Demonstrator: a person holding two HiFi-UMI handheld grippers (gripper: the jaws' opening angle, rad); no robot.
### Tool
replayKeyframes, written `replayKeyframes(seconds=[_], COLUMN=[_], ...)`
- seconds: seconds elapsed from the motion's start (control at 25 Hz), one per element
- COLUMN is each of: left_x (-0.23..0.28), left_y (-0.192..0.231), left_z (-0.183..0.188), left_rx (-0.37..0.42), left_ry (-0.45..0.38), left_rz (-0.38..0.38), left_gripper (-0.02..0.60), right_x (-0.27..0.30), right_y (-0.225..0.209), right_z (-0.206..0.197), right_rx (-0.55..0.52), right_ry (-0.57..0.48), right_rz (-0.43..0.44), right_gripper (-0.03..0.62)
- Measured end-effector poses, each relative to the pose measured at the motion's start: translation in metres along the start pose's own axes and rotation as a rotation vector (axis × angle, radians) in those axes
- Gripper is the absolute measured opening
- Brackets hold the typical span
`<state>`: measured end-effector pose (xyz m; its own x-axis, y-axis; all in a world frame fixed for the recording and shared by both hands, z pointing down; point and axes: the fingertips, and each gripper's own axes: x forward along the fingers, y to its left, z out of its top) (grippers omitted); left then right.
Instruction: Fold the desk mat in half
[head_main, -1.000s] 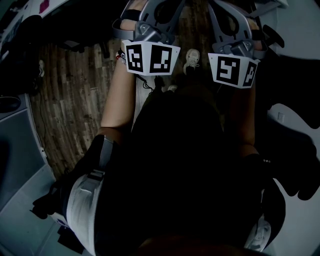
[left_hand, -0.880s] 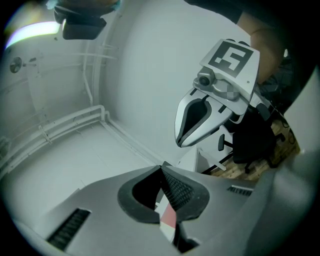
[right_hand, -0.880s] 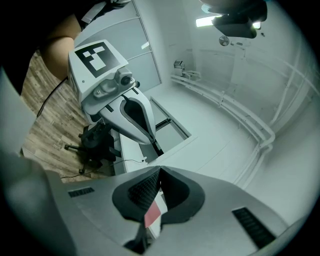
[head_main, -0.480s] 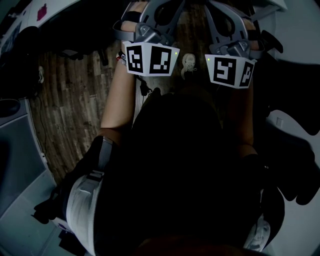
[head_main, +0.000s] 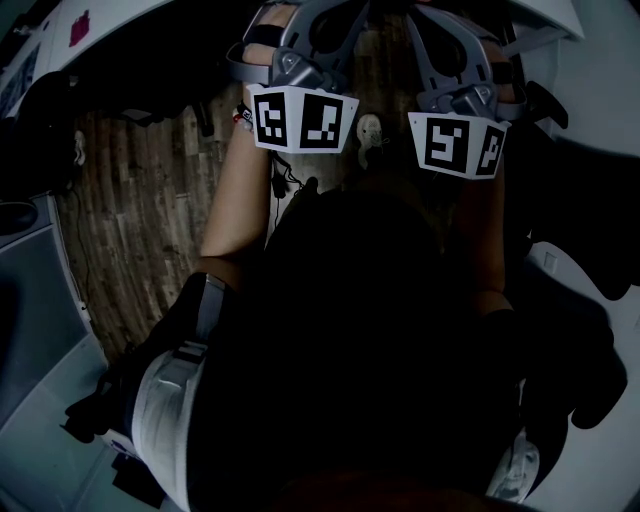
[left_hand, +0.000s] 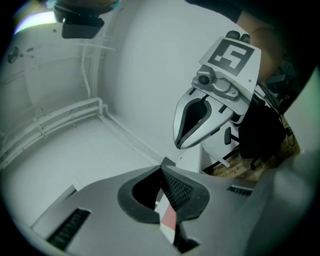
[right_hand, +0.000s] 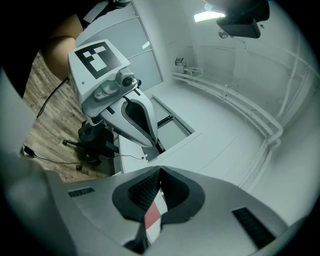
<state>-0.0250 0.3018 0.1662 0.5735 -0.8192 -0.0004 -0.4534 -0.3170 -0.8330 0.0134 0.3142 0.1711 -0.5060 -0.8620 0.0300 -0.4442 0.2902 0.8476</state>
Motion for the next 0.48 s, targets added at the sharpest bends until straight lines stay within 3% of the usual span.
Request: replayKeyframes(seconds=[0.48], left_x=[0.1], left_y=[0.025], left_z=[-0.055], left_rx=[0.001], left_ry=[0.081], left_rz=[-0.003], left_gripper=[0.012], right_x=[0.1], right_y=[-0.037], right_z=[-0.061], right_rx=[0.021], right_ry=[-0.036], right_rz=[0.053], right_gripper=[0.029])
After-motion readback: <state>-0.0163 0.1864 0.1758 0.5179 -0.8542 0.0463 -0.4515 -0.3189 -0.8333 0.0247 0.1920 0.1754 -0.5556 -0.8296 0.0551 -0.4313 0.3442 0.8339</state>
